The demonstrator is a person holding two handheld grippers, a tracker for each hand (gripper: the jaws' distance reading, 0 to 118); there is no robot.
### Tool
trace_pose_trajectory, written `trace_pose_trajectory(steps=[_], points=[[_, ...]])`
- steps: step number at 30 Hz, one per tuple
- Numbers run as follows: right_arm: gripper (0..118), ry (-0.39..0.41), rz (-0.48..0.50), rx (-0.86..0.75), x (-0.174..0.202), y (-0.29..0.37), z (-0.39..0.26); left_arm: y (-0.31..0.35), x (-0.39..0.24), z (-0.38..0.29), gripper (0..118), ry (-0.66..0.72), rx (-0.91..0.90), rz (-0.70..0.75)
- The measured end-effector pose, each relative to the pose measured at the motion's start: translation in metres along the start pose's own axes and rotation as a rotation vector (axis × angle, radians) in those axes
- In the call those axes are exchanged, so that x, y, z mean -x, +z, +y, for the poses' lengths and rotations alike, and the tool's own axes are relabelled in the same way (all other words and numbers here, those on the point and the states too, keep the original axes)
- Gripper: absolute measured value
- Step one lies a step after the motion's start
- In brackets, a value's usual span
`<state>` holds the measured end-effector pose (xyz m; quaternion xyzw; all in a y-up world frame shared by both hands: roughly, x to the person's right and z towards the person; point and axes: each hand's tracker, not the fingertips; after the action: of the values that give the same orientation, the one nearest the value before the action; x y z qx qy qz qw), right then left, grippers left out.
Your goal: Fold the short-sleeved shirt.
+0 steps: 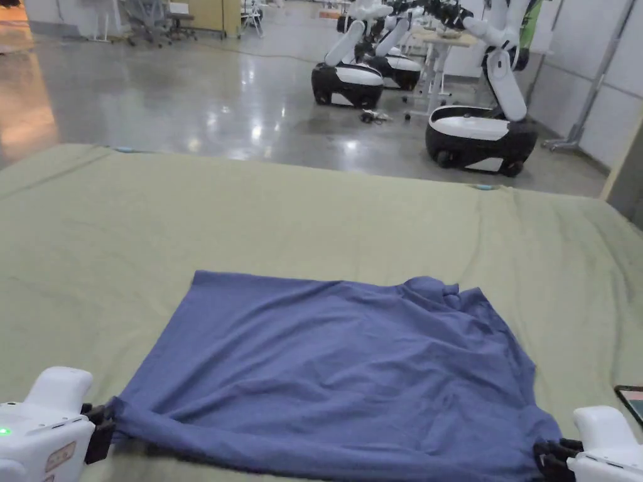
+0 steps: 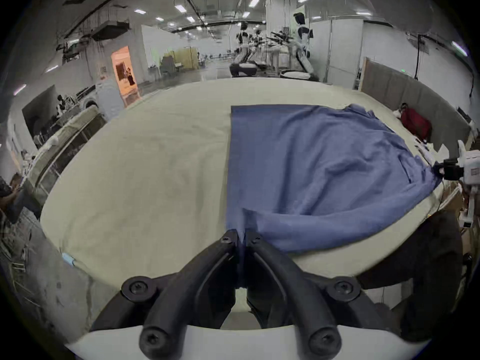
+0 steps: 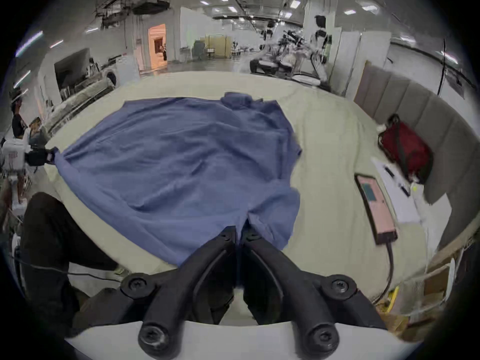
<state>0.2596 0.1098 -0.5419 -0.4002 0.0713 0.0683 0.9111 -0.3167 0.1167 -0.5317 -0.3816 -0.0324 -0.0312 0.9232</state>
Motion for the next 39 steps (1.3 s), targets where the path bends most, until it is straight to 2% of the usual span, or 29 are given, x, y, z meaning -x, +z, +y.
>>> trace_pose_trajectory(steps=[1,2,3,4,5,7,9,10,11,12,13,14,15,17,19,20,22,23,25,29,32,34,35,36,37,38,39], points=[[14,-0.018,0.010,-0.009,-0.001,0.010,0.002,0.008,-0.001,0.000,10,-0.004,-0.022,-0.025],[30,-0.021,0.037,-0.053,0.001,0.024,0.004,0.020,-0.003,0.001,37,-0.013,-0.048,-0.046],[65,-0.006,0.060,-0.088,0.004,0.033,0.006,0.029,-0.005,0.003,94,-0.028,-0.070,-0.044],[87,0.007,0.063,-0.151,0.011,0.049,0.009,0.046,-0.014,0.002,117,-0.054,-0.121,-0.022],[95,0.013,0.057,-0.210,0.020,0.064,0.012,0.067,-0.022,0.000,118,-0.061,-0.226,-0.015],[95,-0.006,0.075,-0.310,0.040,0.093,0.013,0.092,-0.032,0.000,118,-0.062,-0.327,0.021],[94,-0.036,0.049,-0.390,0.057,0.108,0.010,0.107,-0.039,-0.005,117,-0.030,-0.393,0.064],[87,-0.060,0.055,-0.420,0.064,0.112,0.005,0.109,-0.038,-0.006,109,-0.013,-0.368,0.044],[61,-0.082,0.079,-0.435,0.069,0.114,0.001,0.109,-0.036,-0.007,83,0.015,-0.341,0.022],[7,-0.100,0.111,-0.434,0.072,0.113,-0.002,0.106,-0.033,-0.007,22,0.035,-0.305,0.038],[4,-0.110,0.075,-0.421,0.077,0.108,-0.004,0.100,-0.031,-0.007,0,0.035,-0.254,0.080],[4,-0.113,0.071,-0.424,0.079,0.104,-0.009,0.095,-0.029,-0.010,0,-0.010,-0.219,0.123],[4,-0.110,0.084,-0.409,0.079,0.101,-0.010,0.085,-0.024,-0.012,0,-0.056,-0.194,0.088],[4,-0.118,0.089,-0.390,0.082,0.096,-0.016,0.077,-0.017,-0.014,0,-0.053,-0.112,0.050],[4,-0.114,0.083,-0.371,0.081,0.091,-0.019,0.065,-0.006,-0.020,0,-0.050,-0.113,0.048],[4,-0.112,0.075,-0.354,0.080,0.087,-0.021,0.061,-0.003,-0.021,8,-0.043,-0.102,0.059],[4,-0.118,0.070,-0.336,0.079,0.086,-0.022,0.053,0.003,-0.023,92,-0.029,-0.090,0.071],[4,-0.123,0.069,-0.322,0.077,0.084,-0.023,0.044,0.006,-0.026,117,-0.017,-0.072,0.065],[4,-0.134,0.058,-0.304,0.073,0.080,-0.026,0.032,0.010,-0.028,118,-0.008,-0.053,0.040],[4,-0.172,0.029,-0.244,0.058,0.074,-0.028,0.002,0.010,-0.026,118,-0.021,-0.014,0.039],[4,-0.180,-0.006,-0.209,0.048,0.071,-0.030,-0.013,0.017,-0.018,109,-0.013,0.006,0.032],[4,-0.191,-0.022,-0.191,0.040,0.071,-0.031,-0.021,0.024,-0.018,89,0.007,0.042,-0.012],[4,-0.200,-0.026,-0.174,0.035,0.069,-0.032,-0.026,0.027,-0.017,70,0.017,0.053,-0.015],[4,-0.206,-0.032,-0.163,0.033,0.068,-0.033,-0.027,0.028,-0.018,27,0.018,0.054,-0.024],[5,-0.213,-0.046,-0.154,0.030,0.066,-0.034,-0.029,0.027,-0.019,6,0.020,0.062,-0.064],[12,-0.222,-0.049,-0.151,0.018,0.061,-0.039,-0.028,0.025,-0.020,6,0.022,0.055,-0.100],[37,-0.227,-0.050,-0.148,0.015,0.060,-0.040,-0.028,0.025,-0.020,6,0.007,0.063,-0.090]])
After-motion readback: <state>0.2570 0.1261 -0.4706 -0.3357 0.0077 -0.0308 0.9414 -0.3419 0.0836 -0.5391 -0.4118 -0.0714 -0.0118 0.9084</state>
